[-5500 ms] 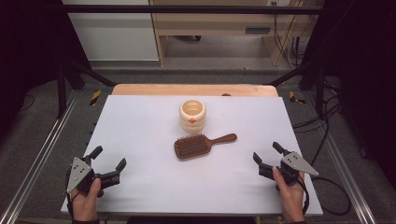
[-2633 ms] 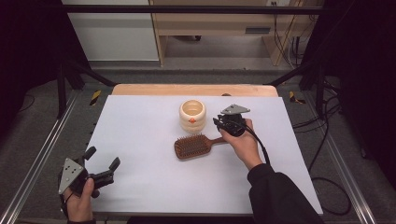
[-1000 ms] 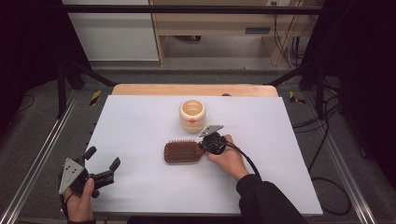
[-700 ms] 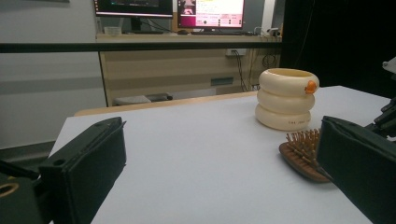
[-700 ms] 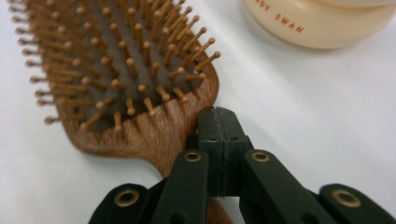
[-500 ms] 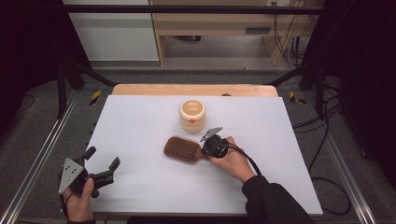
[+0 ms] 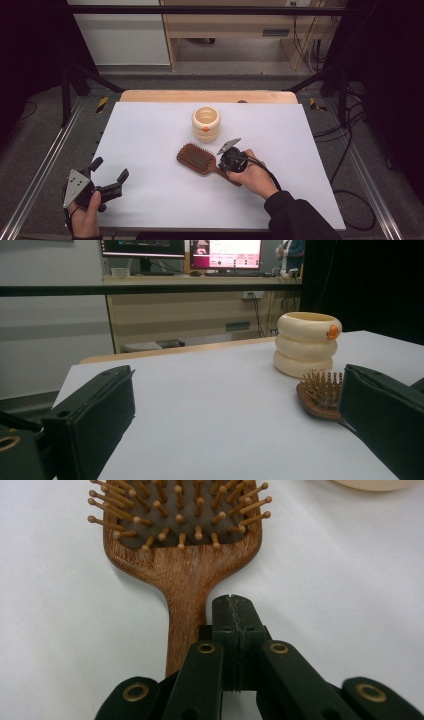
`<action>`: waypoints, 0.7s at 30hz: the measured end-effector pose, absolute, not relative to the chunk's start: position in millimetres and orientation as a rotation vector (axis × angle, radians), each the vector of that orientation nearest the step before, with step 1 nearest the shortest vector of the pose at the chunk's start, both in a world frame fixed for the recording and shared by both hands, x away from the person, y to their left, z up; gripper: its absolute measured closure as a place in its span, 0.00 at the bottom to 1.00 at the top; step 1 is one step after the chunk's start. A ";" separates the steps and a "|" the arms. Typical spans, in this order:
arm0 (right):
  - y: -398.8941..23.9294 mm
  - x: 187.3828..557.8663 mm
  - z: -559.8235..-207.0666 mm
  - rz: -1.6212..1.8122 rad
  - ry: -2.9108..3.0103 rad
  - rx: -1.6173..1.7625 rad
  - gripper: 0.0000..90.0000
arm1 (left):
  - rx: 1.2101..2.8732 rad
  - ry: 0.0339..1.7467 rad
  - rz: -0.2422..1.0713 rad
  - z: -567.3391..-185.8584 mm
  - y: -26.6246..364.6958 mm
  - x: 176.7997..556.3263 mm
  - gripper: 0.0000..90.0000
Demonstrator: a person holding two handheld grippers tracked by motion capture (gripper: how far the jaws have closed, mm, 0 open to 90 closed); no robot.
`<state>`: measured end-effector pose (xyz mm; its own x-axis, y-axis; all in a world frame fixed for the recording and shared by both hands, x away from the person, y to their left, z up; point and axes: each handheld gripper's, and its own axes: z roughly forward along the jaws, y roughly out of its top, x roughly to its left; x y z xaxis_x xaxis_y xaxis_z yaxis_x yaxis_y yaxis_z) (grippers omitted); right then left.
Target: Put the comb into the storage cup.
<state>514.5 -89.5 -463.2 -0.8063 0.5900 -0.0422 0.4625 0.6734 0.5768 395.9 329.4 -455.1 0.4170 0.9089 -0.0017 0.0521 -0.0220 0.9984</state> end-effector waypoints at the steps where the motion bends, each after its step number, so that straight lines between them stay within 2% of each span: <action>1: -89.5 514.5 -463.2 0.826 2.663 0.850 1.00 | 1.430 0.919 0.867 -455.0 329.5 395.9 0.02; 8: -100.0 508.4 -453.1 0.867 2.637 0.860 0.99 | 1.430 0.922 0.865 -455.3 329.9 396.3 0.02; 13: -106.0 500.7 -448.4 0.905 2.633 0.861 0.94 | 1.437 0.922 0.865 -455.4 329.0 396.4 0.02; 18: -107.1 497.5 -445.3 0.936 2.650 0.885 0.77 | 1.440 0.924 0.865 -455.7 328.9 396.6 0.02; 19: -106.2 497.1 -444.4 0.947 2.651 0.893 0.67 | 1.441 0.923 0.865 -455.7 328.9 396.6 0.02; 20: -105.8 497.3 -444.4 0.947 2.650 0.893 0.63 | 1.441 0.923 0.865 -455.7 328.8 396.6 0.02; 21: -105.8 497.3 -444.4 0.947 2.650 0.893 0.63 | 1.441 0.923 0.865 -455.7 328.9 396.6 0.02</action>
